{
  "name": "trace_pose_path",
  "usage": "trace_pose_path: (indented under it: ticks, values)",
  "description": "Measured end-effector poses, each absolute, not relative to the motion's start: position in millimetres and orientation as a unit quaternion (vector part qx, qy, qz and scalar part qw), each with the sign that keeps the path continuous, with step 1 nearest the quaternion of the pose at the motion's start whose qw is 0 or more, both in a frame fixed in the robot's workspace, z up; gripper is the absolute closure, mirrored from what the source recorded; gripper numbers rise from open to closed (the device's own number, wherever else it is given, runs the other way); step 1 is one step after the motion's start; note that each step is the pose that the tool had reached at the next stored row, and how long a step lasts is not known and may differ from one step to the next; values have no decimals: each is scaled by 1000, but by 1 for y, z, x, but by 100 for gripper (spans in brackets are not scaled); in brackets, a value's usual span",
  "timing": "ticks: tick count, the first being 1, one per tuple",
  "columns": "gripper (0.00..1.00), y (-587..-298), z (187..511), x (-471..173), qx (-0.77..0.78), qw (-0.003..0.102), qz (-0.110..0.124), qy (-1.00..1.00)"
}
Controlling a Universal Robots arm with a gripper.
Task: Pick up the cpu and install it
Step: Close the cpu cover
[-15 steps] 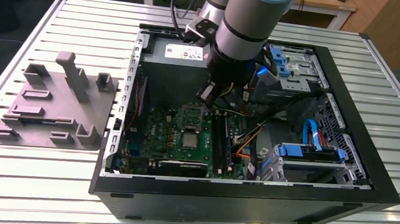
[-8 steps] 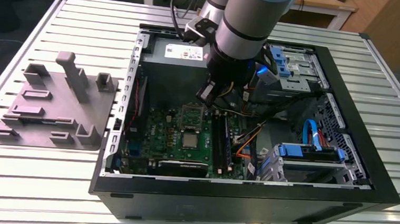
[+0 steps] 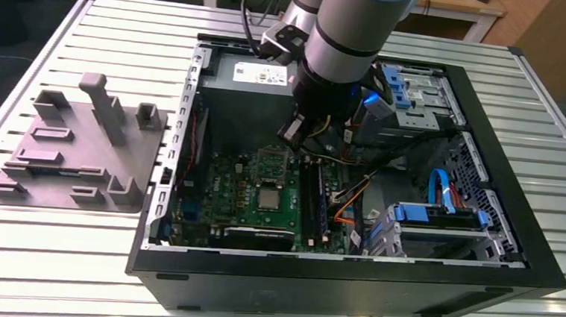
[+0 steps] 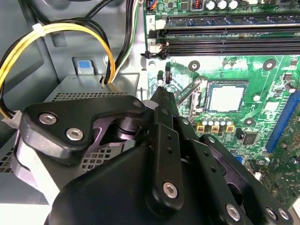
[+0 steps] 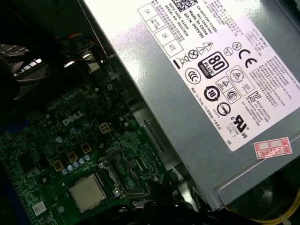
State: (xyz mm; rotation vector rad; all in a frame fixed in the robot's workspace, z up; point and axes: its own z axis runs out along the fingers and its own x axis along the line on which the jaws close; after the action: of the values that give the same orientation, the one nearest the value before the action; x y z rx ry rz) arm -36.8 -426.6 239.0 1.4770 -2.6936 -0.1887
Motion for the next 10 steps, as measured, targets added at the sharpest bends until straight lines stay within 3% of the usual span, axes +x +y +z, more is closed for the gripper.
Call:
trace_pose_path:
  ticks: [10]
  values:
    - [90, -427, 241, -37, 484, 32, -61, -873]
